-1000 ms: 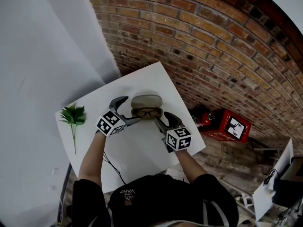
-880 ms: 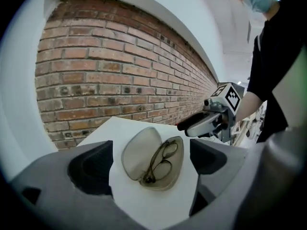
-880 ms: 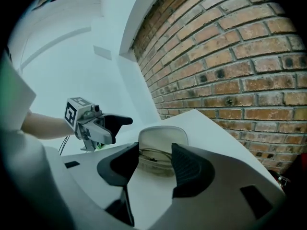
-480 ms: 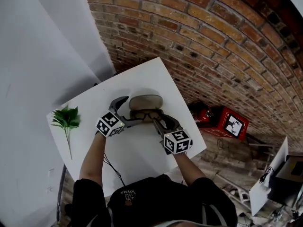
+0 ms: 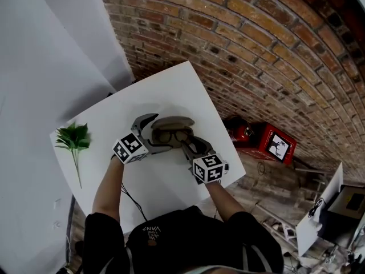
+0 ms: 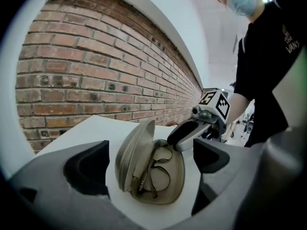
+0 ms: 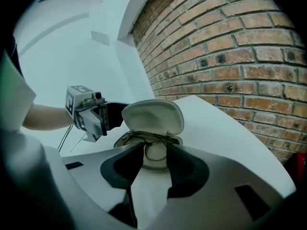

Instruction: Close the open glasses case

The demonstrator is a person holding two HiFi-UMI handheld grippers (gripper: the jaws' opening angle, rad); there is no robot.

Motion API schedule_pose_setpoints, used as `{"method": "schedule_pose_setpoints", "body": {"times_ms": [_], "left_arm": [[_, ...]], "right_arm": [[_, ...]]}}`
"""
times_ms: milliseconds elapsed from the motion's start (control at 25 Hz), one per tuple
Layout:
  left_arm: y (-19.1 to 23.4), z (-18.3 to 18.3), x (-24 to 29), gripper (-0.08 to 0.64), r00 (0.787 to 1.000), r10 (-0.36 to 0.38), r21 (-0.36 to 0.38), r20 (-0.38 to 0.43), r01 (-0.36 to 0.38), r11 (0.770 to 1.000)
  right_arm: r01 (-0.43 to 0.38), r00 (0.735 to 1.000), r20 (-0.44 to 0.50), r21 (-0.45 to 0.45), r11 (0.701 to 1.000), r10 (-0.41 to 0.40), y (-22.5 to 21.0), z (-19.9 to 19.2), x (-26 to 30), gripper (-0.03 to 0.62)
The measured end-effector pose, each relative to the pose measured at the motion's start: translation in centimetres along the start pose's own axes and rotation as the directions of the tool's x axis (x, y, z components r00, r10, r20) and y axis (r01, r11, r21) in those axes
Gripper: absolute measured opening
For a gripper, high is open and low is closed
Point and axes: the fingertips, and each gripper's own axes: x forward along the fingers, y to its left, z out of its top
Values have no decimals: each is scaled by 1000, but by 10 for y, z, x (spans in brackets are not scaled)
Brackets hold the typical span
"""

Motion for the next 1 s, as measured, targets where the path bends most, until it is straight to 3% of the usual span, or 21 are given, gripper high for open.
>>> {"method": "schedule_pose_setpoints", "body": {"times_ms": [240,560,760,1000], "left_arm": [[-26,-10,-3,541,999,-12,75,-51,16,997],[-44,-17,-5,541,998,10,58,-56,-7,998],[-52,-21,-6,541,998,25,45,-58,-22,999],[-62,-27,-4,541,997,38,37,-70,-35,999]], "right_arm": [[-14,1000,5,11,1000,14,2,-2,-4,155],[-23,999,42,49,999,21,1,6,-21,173],[7,995,103,74,997,-15,-5,17,-34,190],[13,995,99,72,997,-20,-10,18,-28,196]]}}
